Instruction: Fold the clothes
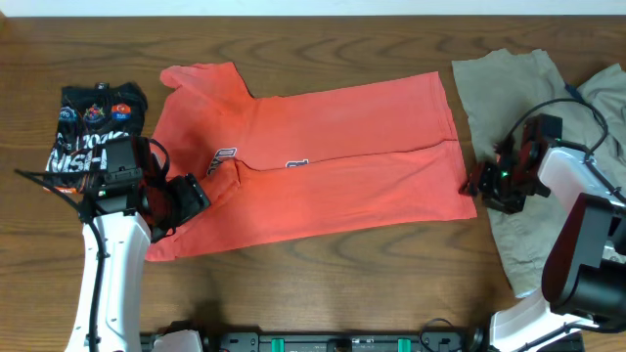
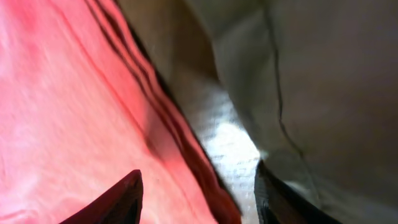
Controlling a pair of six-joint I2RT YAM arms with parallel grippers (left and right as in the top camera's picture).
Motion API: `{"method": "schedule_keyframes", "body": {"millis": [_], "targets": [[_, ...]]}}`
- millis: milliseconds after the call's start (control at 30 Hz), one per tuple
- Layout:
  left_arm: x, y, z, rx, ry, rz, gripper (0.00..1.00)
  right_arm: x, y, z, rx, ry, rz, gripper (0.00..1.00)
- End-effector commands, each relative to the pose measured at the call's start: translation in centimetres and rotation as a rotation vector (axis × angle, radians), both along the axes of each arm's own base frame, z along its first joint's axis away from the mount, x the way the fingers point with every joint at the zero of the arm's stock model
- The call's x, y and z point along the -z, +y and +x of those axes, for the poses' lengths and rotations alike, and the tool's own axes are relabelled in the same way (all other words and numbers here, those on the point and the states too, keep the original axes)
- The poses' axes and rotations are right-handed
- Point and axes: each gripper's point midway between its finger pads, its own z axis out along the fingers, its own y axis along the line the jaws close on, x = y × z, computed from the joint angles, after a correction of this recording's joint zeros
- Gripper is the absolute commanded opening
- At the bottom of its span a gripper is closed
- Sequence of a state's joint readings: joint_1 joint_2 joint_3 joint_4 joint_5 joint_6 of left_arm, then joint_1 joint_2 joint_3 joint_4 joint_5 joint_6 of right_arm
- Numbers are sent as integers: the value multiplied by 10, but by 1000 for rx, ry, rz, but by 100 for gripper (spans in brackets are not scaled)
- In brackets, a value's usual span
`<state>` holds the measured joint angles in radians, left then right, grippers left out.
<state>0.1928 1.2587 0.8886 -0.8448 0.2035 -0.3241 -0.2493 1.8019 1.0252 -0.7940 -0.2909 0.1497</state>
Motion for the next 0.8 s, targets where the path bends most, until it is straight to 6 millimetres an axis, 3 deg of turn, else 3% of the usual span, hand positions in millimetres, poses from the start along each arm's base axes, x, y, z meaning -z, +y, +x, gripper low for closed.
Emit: {"method": "schedule_keyframes", "body": {"millis": [0, 133, 200, 333, 533, 633, 767], "targets": [[0, 1, -1, 12, -1, 11, 79, 2, 13, -9, -75, 29, 1, 47], [0, 1, -1, 13, -1, 10, 79, 4, 13, -22, -104, 89, -50, 11], [0, 1, -1, 13, -1, 10, 79, 5, 9, -27, -105, 115, -81, 1], [0, 1, -1, 12, 0, 10, 79, 4, 1, -44, -69, 196, -127, 1], [0, 1, -3, 12, 6, 9, 79, -7, -15, -94, 3, 433, -244, 1], [0, 1, -2, 13, 2, 10, 79, -8, -16, -98, -2, 452, -251, 1], [-2, 2, 4, 43, -23, 23, 78, -9, -13, -86, -18, 400, -229, 5]]}}
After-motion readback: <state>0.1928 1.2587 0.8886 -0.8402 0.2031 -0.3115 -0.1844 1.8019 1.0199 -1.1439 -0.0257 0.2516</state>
